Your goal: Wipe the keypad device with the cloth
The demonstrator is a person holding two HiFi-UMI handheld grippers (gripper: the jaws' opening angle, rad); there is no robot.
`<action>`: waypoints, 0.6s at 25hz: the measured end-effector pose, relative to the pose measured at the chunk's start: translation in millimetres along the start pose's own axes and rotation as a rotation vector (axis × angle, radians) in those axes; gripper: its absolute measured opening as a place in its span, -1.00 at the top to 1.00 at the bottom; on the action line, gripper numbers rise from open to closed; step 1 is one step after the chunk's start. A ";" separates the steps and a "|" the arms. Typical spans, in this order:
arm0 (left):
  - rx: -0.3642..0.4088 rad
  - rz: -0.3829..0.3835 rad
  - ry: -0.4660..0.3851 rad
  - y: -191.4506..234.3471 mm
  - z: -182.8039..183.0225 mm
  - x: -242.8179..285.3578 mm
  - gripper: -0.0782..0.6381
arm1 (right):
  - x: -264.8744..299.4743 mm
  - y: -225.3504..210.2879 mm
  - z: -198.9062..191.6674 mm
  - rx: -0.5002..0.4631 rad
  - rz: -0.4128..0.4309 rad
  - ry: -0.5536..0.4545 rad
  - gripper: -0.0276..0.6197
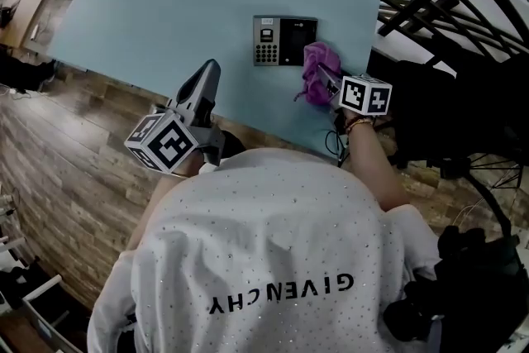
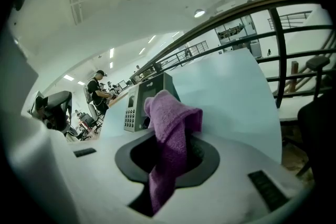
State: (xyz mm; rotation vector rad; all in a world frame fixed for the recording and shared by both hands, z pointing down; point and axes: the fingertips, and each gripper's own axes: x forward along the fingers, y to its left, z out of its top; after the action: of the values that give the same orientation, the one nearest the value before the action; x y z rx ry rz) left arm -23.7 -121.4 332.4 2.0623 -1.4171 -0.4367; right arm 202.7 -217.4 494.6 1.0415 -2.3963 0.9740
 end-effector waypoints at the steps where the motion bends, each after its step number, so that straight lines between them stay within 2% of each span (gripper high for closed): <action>1: 0.000 0.000 0.013 2.5 -2.8 2.3 0.78 | -0.6 -3.6 0.2 0.019 -0.007 -0.008 0.73; 6: -0.034 -0.009 0.037 21.3 1.8 11.7 0.78 | -9.2 -12.8 11.6 0.099 -0.066 -0.075 0.73; 12: -0.033 -0.030 0.095 59.3 25.9 32.0 0.78 | 7.1 16.2 41.3 0.082 -0.118 -0.165 0.73; 15: -0.020 -0.085 0.131 68.4 37.9 44.8 0.78 | 5.7 35.3 59.9 0.002 -0.171 -0.196 0.73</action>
State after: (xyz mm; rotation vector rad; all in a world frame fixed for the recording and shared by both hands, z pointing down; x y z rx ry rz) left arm -78.3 -191.1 349.3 2.1006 -1.2471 -0.3423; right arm 170.0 -245.4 439.8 1.3744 -2.4082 0.8495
